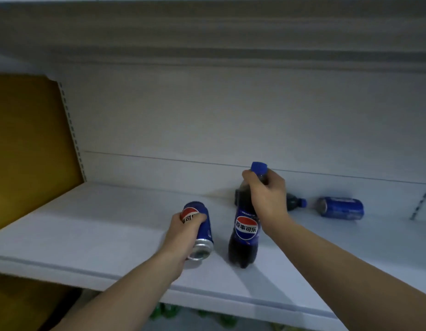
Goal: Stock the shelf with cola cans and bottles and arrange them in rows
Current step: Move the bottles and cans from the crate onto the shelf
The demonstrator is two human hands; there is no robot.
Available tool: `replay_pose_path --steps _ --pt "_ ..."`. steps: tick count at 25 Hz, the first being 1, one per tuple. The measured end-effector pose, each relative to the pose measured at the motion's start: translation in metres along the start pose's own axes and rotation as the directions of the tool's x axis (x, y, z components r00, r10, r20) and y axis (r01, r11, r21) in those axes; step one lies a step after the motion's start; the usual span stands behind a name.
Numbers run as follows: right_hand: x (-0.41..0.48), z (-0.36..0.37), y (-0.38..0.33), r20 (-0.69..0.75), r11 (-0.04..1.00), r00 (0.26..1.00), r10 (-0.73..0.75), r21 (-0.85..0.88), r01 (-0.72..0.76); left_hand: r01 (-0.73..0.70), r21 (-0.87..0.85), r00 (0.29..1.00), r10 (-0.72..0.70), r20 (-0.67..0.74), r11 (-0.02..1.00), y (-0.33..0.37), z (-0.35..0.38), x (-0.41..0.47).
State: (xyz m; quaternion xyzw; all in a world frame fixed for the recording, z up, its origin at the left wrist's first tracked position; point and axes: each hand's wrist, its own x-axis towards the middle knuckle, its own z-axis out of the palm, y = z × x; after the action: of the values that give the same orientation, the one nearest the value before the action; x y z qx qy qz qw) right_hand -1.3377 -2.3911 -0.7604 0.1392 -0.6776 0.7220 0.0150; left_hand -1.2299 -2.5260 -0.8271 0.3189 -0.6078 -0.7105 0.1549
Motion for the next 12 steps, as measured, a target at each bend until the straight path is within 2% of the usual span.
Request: replay_pose_path --steps 3,8,12 --pt "0.043 0.011 0.015 0.025 0.998 0.999 -0.024 -0.052 0.025 0.014 0.075 0.999 -0.012 -0.034 0.997 -0.001 0.023 0.022" --pt "0.100 0.075 0.031 0.194 0.976 0.972 -0.135 -0.143 0.164 0.003 0.148 0.999 0.002 -0.032 0.989 0.004 0.024 0.061" --pt "0.132 0.102 0.043 0.204 0.970 0.966 -0.161 -0.151 0.193 0.011 0.198 0.999 -0.017 0.029 0.980 0.001 0.023 0.073"
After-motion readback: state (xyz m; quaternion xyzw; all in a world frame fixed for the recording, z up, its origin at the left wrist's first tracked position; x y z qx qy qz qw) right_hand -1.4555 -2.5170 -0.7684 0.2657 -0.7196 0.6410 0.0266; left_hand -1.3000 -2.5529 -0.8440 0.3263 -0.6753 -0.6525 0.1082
